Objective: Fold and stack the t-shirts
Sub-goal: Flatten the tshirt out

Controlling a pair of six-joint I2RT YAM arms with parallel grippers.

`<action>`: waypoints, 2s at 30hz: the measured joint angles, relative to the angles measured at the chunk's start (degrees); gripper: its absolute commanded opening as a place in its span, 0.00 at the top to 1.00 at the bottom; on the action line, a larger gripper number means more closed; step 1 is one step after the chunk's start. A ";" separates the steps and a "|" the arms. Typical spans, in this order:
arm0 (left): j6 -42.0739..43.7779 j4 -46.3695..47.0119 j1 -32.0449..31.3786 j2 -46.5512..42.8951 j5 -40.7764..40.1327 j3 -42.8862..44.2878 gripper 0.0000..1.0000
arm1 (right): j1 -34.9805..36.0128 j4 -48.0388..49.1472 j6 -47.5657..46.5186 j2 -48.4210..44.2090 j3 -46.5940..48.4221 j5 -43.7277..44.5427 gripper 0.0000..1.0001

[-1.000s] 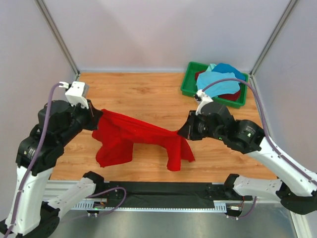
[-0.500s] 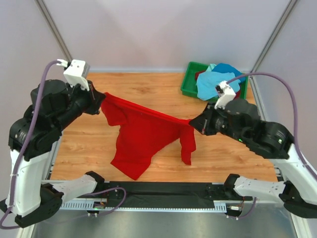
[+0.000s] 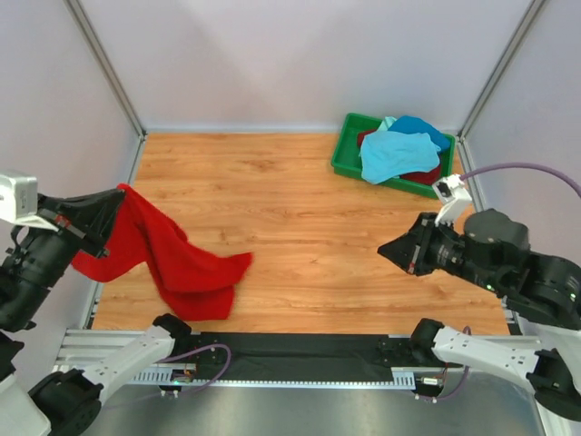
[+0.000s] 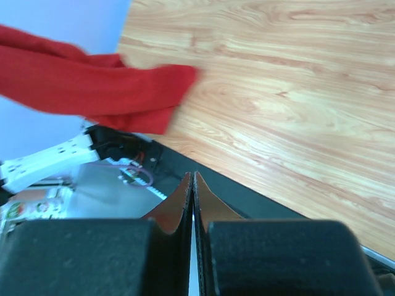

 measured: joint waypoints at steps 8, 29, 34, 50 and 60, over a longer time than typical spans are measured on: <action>-2.10 0.42 0.00 12.59 -0.31 -1.66 1.00 | 0.00 6.93 -4.96 19.04 -3.65 -0.02 0.39; -9.49 -6.56 0.00 15.69 -0.79 1.03 1.00 | 9.64 53.88 -29.46 43.34 -11.04 -4.07 0.60; -10.34 -6.51 0.00 15.39 0.81 0.96 1.00 | 8.87 54.34 -30.27 43.71 -10.19 -3.69 0.61; -11.08 -6.47 0.00 13.35 2.21 -1.29 1.00 | 8.87 57.13 -27.74 51.56 -4.42 -8.79 0.80; -9.84 -9.01 0.00 11.41 -3.37 -0.68 1.00 | 9.73 52.26 -26.80 47.89 -4.26 -8.79 1.00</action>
